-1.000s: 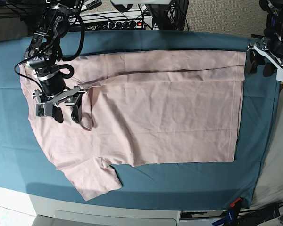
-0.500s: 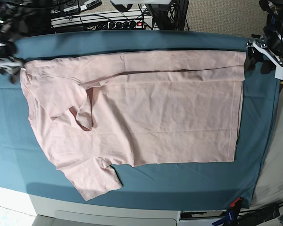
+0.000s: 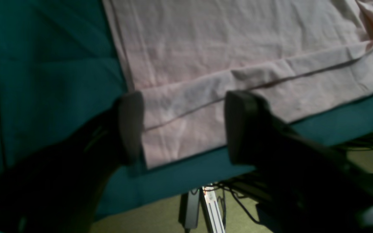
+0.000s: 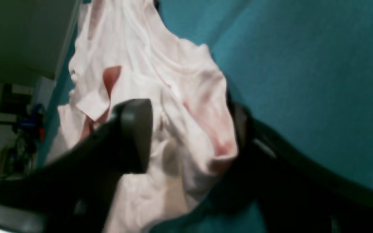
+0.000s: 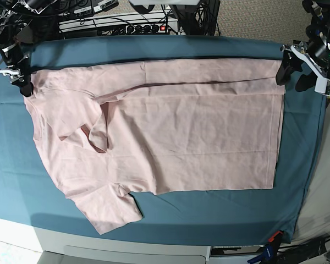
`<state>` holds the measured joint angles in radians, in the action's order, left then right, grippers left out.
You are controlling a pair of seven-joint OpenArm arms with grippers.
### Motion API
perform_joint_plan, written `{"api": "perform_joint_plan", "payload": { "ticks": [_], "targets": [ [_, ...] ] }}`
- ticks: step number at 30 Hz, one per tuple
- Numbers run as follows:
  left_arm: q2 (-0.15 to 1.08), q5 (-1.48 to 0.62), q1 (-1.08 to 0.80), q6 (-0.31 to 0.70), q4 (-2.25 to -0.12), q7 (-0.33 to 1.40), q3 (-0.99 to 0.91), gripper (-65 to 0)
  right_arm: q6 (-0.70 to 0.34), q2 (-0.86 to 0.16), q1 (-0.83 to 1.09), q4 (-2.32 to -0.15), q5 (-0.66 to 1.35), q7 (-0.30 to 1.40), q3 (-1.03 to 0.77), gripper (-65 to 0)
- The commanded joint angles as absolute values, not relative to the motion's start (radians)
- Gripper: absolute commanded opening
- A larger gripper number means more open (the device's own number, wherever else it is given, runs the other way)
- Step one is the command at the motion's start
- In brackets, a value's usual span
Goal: Fold the T-shirt properly
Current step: 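Regrasp the folded edge with the right gripper near the collar, then pull the folded edge taut with both grippers, then release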
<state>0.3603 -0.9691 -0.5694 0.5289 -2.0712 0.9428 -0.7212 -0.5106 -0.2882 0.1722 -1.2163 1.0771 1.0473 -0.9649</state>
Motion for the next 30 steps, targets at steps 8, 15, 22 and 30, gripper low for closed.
{"api": "perform_joint_plan", "payload": {
  "ticks": [8,15,22,30],
  "targets": [
    [0.374,-0.936,-0.585,0.390,-2.058,0.974,-0.728,-26.6,-0.512,-0.299,0.175,-1.223,1.058,1.126,-0.955,-65.0],
    [0.374,-1.018,-0.601,0.392,-1.940,1.031,-0.729,-27.0,-0.513,-0.300,0.175,-1.223,1.058,1.126,-0.955,-65.0],
    [0.374,-1.042,-0.582,0.393,-1.825,1.033,-0.728,-27.1,-0.514,-0.299,0.174,-1.223,1.078,1.126,-0.954,-65.0],
    [0.374,-1.073,-0.501,0.410,-1.687,1.042,-0.728,-27.1,-0.552,-0.299,0.174,-1.223,1.103,1.134,-0.954,-65.0]
  ]
}}
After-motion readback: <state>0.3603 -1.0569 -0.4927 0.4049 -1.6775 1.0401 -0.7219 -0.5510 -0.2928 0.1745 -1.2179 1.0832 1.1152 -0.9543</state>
